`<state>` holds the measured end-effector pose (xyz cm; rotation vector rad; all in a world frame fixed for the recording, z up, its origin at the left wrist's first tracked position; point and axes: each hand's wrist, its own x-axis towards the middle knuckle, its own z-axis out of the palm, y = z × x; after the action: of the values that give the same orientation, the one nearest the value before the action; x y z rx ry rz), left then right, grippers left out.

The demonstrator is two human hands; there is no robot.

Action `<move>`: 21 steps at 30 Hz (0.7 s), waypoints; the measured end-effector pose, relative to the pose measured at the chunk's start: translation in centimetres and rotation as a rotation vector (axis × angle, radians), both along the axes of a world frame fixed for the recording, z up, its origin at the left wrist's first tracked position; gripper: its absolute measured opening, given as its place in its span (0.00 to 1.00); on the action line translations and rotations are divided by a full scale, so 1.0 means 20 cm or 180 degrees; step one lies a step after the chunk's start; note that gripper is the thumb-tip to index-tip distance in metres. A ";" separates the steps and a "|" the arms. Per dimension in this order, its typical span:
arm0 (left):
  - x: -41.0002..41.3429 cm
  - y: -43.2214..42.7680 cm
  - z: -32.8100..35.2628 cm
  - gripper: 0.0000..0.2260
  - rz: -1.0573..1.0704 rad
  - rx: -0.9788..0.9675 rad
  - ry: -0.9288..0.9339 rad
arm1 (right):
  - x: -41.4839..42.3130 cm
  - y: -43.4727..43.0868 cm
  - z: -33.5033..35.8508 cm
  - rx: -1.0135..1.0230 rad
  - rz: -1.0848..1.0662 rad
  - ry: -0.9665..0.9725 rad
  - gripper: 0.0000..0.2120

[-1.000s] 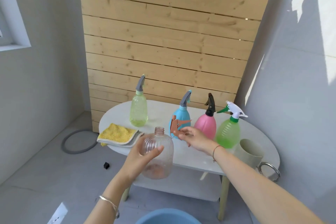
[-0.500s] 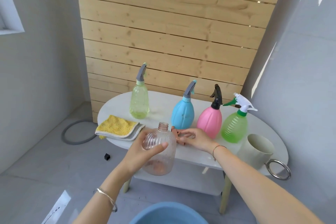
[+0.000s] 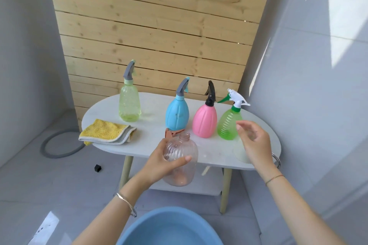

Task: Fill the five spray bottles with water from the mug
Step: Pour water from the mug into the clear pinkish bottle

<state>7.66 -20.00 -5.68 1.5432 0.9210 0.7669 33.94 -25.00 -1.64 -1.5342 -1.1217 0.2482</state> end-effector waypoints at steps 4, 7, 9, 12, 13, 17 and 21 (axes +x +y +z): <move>0.12 -0.06 -0.02 0.43 -0.0164 0.0119 0.0035 | 0.15 -0.17 -0.14 0.0029 -0.1156 0.0331 0.12; 0.20 -0.12 -0.06 0.42 -0.0248 0.0101 0.0031 | 0.24 -0.23 -0.23 -0.0307 -0.1207 0.0842 0.15; 0.24 -0.15 -0.09 0.39 -0.0316 0.0130 0.0094 | 0.28 -0.24 -0.27 -0.0451 -0.1162 0.1115 0.14; 0.28 -0.18 -0.13 0.35 -0.0345 0.0157 0.0109 | 0.31 -0.24 -0.31 -0.0458 -0.1113 0.1451 0.15; 0.29 -0.19 -0.14 0.35 -0.0355 0.0129 0.0081 | 0.31 -0.24 -0.31 -0.0439 -0.1118 0.1584 0.14; 0.28 -0.22 -0.18 0.37 -0.0320 0.0029 0.0021 | 0.32 -0.24 -0.32 -0.0475 -0.1097 0.1779 0.16; 0.23 -0.24 -0.21 0.37 -0.0319 -0.0010 0.0167 | 0.31 -0.24 -0.31 -0.0215 -0.1099 0.2028 0.18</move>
<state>12.17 -24.74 -9.84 1.6006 0.8756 0.6560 40.06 -29.72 -7.81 -1.5225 -0.3460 0.4974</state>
